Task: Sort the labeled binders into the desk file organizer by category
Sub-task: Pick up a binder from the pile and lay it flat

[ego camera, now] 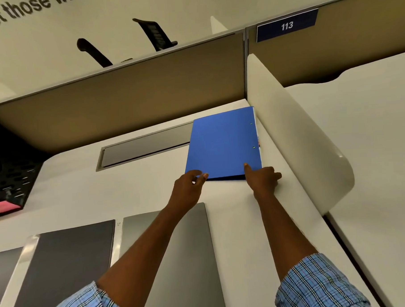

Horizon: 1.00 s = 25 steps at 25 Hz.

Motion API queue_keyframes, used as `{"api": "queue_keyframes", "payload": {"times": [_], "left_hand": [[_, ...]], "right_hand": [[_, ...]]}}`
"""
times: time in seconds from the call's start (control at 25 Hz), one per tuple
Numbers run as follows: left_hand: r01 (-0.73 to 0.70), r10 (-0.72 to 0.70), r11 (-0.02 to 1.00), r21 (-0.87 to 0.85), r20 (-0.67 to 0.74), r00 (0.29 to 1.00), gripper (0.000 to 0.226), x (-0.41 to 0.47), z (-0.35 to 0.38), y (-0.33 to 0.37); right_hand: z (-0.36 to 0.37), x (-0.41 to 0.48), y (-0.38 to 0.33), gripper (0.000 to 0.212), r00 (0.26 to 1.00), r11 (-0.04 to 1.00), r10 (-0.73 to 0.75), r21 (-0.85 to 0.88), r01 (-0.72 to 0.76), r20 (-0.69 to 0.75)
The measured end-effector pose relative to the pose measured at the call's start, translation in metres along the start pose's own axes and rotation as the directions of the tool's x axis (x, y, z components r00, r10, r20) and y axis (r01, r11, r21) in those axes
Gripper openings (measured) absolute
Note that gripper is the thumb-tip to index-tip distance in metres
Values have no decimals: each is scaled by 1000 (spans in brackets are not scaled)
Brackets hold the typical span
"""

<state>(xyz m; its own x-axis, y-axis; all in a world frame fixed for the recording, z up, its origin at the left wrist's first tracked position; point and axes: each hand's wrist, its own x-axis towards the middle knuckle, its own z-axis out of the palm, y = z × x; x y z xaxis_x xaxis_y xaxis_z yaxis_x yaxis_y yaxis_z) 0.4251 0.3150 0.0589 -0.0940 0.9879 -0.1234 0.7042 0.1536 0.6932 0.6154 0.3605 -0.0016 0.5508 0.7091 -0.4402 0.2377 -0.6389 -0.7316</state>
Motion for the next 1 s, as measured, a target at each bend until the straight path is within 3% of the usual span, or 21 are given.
{"api": "queue_keyframes", "payload": {"times": [0.24, 0.36, 0.44, 0.64, 0.88, 1.0], "left_hand": [[59, -57, 997, -41, 35, 998, 47, 13, 2, -1], [99, -93, 986, -132, 49, 994, 49, 16, -2, 0], [112, -104, 977, -182, 53, 993, 48, 15, -6, 2], [65, -65, 955, -289, 10, 998, 44, 4, -25, 18], [45, -72, 843, -537, -28, 997, 36, -21, -67, 52], [59, -67, 772, -632, 11, 998, 35, -42, -89, 61]], "right_hand": [[5, 22, -8, 72, 992, 986, 124, 112, -127, 33], [0, 27, -16, 58, 941, 837, 215, 447, -315, 262], [-6, 18, -21, 55, 927, 745, 170, 572, -342, 333], [-23, -25, -44, 54, 944, 471, -95, 850, -237, 316], [-52, -99, -57, 47, 946, 534, -308, 841, 87, 98], [-62, -143, -51, 46, 899, 673, -433, 641, 369, -62]]}}
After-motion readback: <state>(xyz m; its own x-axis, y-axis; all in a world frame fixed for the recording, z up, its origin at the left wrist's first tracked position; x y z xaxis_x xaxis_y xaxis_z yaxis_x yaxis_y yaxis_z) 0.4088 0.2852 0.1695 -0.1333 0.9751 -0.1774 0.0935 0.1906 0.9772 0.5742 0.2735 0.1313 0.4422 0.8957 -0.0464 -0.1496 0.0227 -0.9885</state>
